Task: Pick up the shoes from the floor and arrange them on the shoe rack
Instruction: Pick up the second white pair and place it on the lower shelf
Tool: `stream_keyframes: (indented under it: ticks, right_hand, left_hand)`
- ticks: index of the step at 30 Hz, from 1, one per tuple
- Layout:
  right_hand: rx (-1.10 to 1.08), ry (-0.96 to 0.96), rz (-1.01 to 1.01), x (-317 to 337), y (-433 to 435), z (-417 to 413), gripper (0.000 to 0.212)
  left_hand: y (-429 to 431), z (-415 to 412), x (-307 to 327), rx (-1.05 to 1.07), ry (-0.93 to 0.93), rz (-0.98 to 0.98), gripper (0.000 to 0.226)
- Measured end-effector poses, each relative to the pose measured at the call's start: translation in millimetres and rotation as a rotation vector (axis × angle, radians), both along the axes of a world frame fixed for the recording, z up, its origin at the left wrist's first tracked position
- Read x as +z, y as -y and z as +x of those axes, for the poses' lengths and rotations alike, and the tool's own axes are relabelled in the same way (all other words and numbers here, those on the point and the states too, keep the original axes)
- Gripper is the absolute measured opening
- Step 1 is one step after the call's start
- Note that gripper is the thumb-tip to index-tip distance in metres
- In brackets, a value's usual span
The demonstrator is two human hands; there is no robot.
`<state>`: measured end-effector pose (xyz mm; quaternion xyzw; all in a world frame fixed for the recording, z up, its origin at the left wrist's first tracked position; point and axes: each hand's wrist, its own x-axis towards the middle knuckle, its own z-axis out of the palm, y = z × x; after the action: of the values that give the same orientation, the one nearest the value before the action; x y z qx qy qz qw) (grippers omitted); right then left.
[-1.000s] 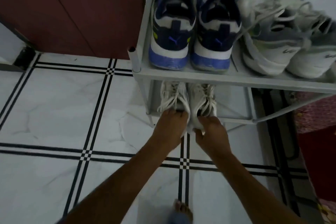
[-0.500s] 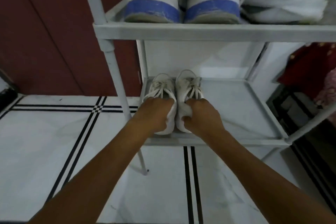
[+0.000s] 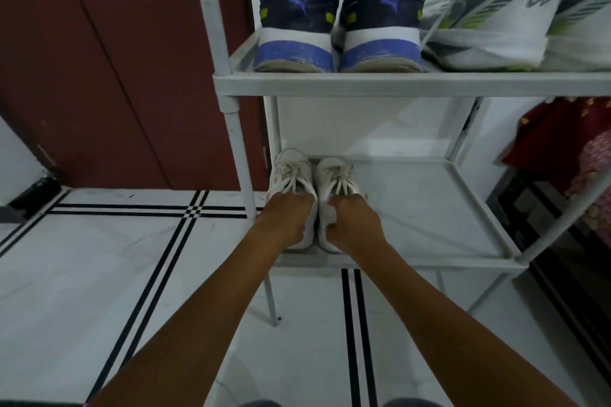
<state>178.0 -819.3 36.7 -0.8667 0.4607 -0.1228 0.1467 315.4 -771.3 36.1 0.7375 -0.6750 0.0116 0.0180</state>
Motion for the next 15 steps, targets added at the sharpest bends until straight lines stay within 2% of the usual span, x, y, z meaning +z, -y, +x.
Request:
stream_keyframes:
  ticks: [6,11,15]
  right_hand:
    - [-0.012,0.000,-0.021,0,3,-1,0.039]
    - [-0.023,-0.026,-0.007,0,6,-3,0.040]
    - [-0.002,-0.021,0.012,-1,11,-5,0.037]
  left_hand:
    - [1,3,-4,-0.041,0.004,0.046,0.037]
    - [2,-3,-1,-0.046,-0.059,0.028,0.030]
    - [4,-1,-5,-0.036,-0.052,0.035,0.034]
